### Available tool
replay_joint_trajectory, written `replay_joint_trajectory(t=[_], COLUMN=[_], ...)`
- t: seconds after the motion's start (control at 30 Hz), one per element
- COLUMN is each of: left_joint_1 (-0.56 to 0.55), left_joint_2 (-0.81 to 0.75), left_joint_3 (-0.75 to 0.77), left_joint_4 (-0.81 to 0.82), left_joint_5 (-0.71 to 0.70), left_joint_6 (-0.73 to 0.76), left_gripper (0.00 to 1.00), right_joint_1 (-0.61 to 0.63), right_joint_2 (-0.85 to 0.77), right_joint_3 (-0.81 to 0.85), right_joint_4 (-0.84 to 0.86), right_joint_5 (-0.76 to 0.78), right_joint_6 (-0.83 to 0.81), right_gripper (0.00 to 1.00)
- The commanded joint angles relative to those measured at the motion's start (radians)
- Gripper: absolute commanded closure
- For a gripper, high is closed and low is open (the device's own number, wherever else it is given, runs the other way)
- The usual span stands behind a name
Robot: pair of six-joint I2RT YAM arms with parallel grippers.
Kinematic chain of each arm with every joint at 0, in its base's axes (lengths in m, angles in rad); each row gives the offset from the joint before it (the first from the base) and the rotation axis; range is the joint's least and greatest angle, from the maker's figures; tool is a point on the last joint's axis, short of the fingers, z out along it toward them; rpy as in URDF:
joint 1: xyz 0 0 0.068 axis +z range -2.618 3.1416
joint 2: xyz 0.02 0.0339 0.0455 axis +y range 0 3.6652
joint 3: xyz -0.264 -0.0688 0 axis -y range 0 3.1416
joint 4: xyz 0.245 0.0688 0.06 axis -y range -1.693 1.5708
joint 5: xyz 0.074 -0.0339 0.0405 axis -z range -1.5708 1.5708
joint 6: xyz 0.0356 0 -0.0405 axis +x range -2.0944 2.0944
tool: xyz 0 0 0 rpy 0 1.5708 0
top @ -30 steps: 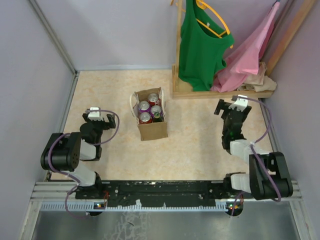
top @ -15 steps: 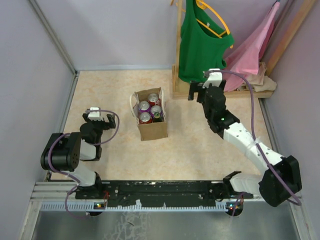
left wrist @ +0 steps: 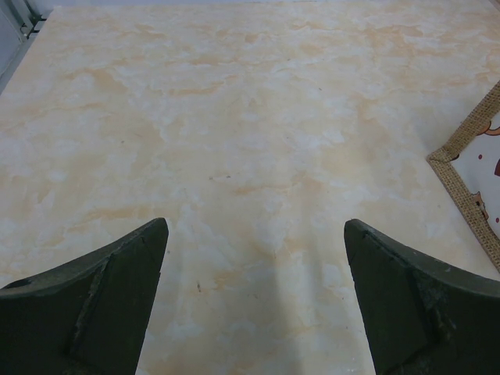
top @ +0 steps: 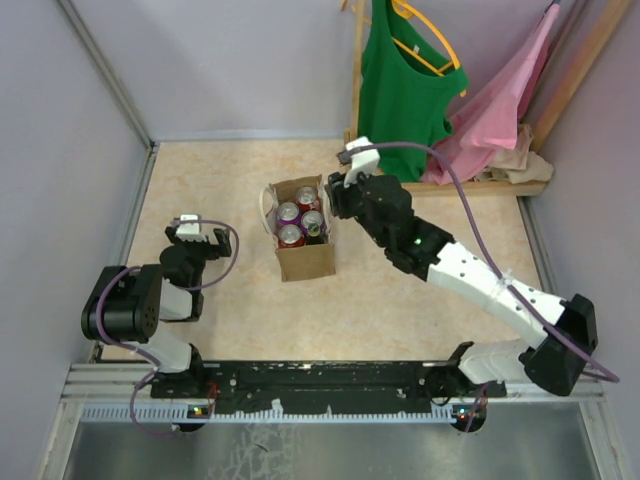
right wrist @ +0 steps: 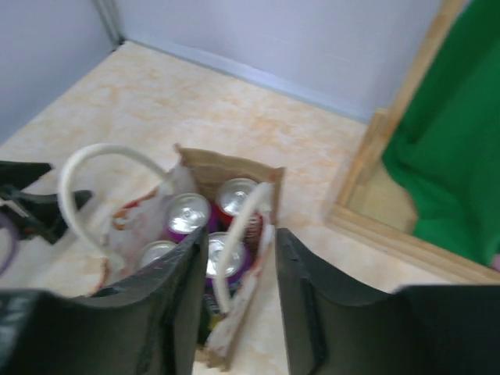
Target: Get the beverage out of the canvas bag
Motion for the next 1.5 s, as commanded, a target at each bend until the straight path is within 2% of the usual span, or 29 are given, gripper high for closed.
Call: replay_joint_trajectory(t=[0.0, 0.07, 0.13, 0.4, 0.5, 0.6, 0.7, 0.87, 0.9, 1.07, 1.47], left_joint_1=[0.001, 0.002, 0.001, 0.001, 0.001, 0.0, 0.001, 0.0, 0.001, 0.001, 0.0], left_joint_2=[0.007, 0.007, 0.007, 0.007, 0.007, 0.007, 0.007, 0.007, 0.007, 0.007, 0.007], left_joint_3=[0.011, 0.01, 0.01, 0.01, 0.01, 0.01, 0.011, 0.01, 0.01, 0.01, 0.01], left_joint_4=[0.008, 0.009, 0.008, 0.007, 0.008, 0.008, 0.008, 0.009, 0.008, 0.009, 0.008], left_joint_5=[0.012, 0.012, 0.012, 0.011, 0.011, 0.011, 0.011, 0.011, 0.011, 0.011, 0.011], left_joint_6=[0.003, 0.003, 0.003, 0.003, 0.003, 0.003, 0.003, 0.003, 0.003, 0.003, 0.004], left_gripper=[0.0, 0.0, 0.0, 0.0, 0.0, 0.0, 0.0, 0.0, 0.0, 0.0, 0.0], right_joint_1=[0.061, 0.066, 0.066, 0.088, 0.094, 0.096, 0.105, 0.119, 0.12, 0.12, 0.12], right_joint_2=[0.067, 0.099, 0.133, 0.263, 0.296, 0.314, 0.327, 0.346, 0.346, 0.34, 0.32], right_joint_3=[0.074, 0.081, 0.091, 0.201, 0.234, 0.231, 0.235, 0.261, 0.259, 0.215, 0.081], right_joint_4=[-0.011, -0.004, 0.001, -0.065, -0.1, -0.105, -0.112, -0.173, -0.181, -0.182, -0.067], right_joint_5=[-0.056, -0.116, -0.163, -0.266, -0.275, -0.295, -0.308, -0.267, -0.262, -0.241, -0.1], right_joint_6=[-0.042, -0.025, -0.012, -0.013, -0.014, -0.007, 0.001, 0.005, 0.005, 0.02, 0.018], right_gripper=[0.72, 0.91, 1.0, 1.0, 0.91, 0.87, 0.78, 0.5, 0.48, 0.44, 0.46])
